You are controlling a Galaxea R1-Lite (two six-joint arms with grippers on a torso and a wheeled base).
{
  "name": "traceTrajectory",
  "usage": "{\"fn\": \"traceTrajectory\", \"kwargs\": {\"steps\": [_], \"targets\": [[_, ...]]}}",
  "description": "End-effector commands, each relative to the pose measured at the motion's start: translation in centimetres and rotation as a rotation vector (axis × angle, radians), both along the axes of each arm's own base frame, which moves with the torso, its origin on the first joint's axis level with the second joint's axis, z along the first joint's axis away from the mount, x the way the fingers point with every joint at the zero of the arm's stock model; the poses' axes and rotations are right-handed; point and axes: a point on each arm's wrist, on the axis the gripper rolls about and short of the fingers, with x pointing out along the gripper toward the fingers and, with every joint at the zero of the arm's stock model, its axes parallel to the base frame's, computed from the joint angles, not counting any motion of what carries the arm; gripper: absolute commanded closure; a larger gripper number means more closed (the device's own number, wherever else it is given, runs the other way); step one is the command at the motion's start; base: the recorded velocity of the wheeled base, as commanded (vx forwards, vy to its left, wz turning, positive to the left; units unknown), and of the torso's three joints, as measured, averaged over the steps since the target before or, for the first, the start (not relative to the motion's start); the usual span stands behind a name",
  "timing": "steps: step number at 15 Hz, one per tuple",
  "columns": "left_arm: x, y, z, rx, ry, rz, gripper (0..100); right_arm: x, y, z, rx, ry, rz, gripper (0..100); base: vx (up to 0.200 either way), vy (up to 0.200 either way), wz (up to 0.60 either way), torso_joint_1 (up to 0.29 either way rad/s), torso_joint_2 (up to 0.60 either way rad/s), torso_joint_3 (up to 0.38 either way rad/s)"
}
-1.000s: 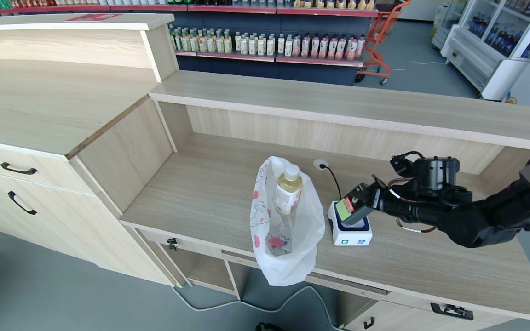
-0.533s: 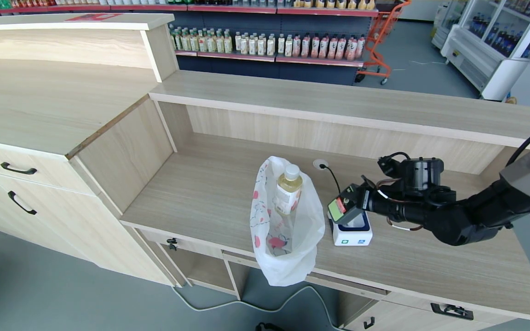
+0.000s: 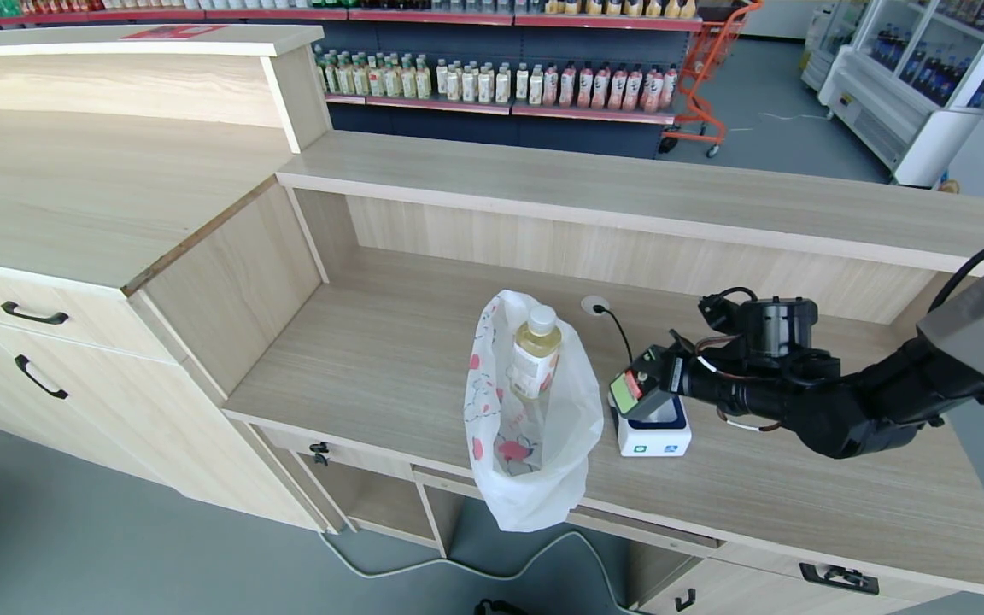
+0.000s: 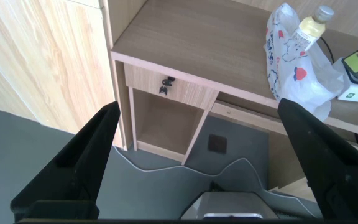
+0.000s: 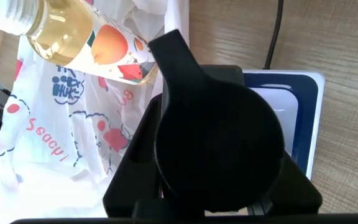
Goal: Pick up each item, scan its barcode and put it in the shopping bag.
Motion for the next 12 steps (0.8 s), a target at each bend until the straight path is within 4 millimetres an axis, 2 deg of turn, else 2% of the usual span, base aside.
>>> {"fn": "traceTrajectory", "kwargs": {"steps": [1,9,11,12], "targets": [[0.0,0.0,0.0,0.000,0.000,0.000,0,0.1,0.1,-0.1,0.000,0.000,0.003,100,0.000,0.000,0.00,0.000,0.00,0.000],[0.0,0.0,0.0,0.000,-0.002,0.000,0,0.0,0.0,-0.3,-0.004,0.006,0.001,100,0.000,0.000,0.00,0.000,0.00,0.000],[0.0,0.0,0.0,0.000,0.000,0.000,0,-0.3,-0.1,0.7,-0.013,-0.025,0.001,100,0.000,0.000,0.00,0.000,0.00,0.000],[0.0,0.0,0.0,0.000,0.000,0.000,0,-1.2,-0.3,2.3,-0.055,-0.076,0.024,100,0.000,0.000,0.00,0.000,0.00,0.000]]}}
